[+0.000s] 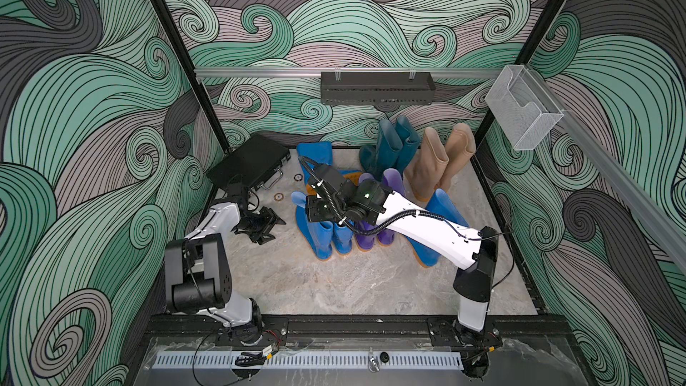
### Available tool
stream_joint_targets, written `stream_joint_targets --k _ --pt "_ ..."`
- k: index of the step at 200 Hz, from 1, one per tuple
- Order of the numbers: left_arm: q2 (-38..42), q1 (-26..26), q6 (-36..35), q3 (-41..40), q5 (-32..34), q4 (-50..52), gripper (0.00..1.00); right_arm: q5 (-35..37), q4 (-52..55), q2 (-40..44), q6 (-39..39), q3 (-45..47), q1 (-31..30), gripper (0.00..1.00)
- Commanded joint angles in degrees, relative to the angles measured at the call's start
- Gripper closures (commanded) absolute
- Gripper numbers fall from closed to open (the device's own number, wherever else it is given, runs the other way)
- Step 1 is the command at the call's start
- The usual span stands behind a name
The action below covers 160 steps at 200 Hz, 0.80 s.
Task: Match and arrange rain boots in pairs
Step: Pair a pair of rain boots at the center of the board.
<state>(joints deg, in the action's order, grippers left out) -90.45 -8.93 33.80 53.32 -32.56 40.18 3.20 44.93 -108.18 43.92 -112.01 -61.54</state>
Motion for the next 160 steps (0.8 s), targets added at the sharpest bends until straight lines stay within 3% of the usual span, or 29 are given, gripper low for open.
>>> stream_joint_targets --k 1,25,72,118,160 --pt "-4.1 2.9 1.3 2.5 -3.0 -3.5 0.38 3.5 -4.8 3.0 -0.8 0.3 -0.1 0.61" --pt "-5.3 5.1 1.4 4.3 -2.9 -4.0 0.38 4.9 -4.5 3.6 -4.4 -0.8 -0.1 0.43" --pt "-3.5 5.6 1.4 6.1 -2.6 -4.7 0.37 11.3 -5.7 8.7 -18.6 -1.4 -0.4 0.24" --pt "-9.8 8.4 -0.1 11.0 -3.0 -3.3 0.35 20.8 -1.8 15.6 -28.5 0.3 0.0 0.11" --pt "-13.0 11.6 -0.3 13.7 -2.8 -3.1 0.35 28.5 2.2 29.5 -25.7 14.0 4.6 0.08"
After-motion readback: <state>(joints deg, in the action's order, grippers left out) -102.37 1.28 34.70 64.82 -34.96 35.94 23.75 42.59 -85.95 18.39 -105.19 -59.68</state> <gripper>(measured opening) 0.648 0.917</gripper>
